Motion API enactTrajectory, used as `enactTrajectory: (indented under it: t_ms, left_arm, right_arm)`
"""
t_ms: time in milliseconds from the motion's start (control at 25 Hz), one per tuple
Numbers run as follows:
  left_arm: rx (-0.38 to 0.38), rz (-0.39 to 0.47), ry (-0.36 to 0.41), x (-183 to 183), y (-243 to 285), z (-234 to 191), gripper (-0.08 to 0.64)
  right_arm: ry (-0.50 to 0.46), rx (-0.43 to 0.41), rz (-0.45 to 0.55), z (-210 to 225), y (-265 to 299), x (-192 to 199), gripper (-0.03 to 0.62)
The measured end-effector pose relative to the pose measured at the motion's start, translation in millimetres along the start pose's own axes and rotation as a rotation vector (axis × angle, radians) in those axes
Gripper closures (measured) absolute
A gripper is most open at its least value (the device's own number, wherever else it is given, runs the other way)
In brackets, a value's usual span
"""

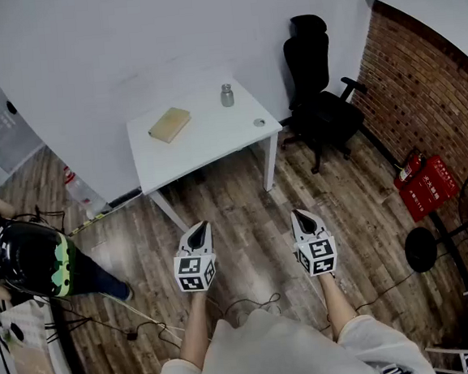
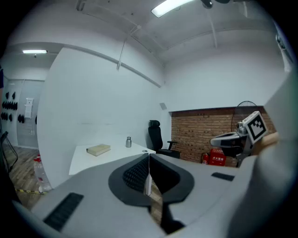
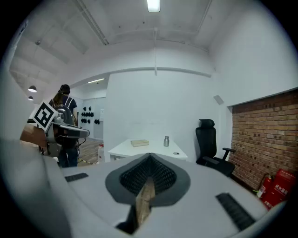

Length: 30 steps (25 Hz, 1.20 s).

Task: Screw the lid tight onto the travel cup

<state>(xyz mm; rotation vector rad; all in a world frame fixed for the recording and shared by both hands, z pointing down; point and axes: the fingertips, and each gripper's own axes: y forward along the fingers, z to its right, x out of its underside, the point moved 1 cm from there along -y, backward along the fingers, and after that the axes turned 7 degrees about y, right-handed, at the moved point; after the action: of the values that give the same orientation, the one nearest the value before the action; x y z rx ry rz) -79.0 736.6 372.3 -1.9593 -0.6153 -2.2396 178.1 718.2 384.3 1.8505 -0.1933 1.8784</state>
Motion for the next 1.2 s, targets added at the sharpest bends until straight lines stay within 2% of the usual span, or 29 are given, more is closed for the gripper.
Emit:
enactTrajectory:
  t_ms: [600, 920, 1200]
  left_arm:
    - [-0.021, -0.019, -0.019, 2, 13, 27, 0.551]
    - [-0.032, -0.02, -0.013, -6, 32, 54, 0.551]
    - [-0.025, -0.016, -0.01, -15, 52, 60, 0.551]
  right_arm:
    - [0.007, -0.032, 0.001, 24, -4, 8, 0.594]
    - [-0.012, -0.068, -0.011, 49, -3, 11, 0.594]
    - [-0.001, -0.077, -0.008, 62, 7, 9, 0.594]
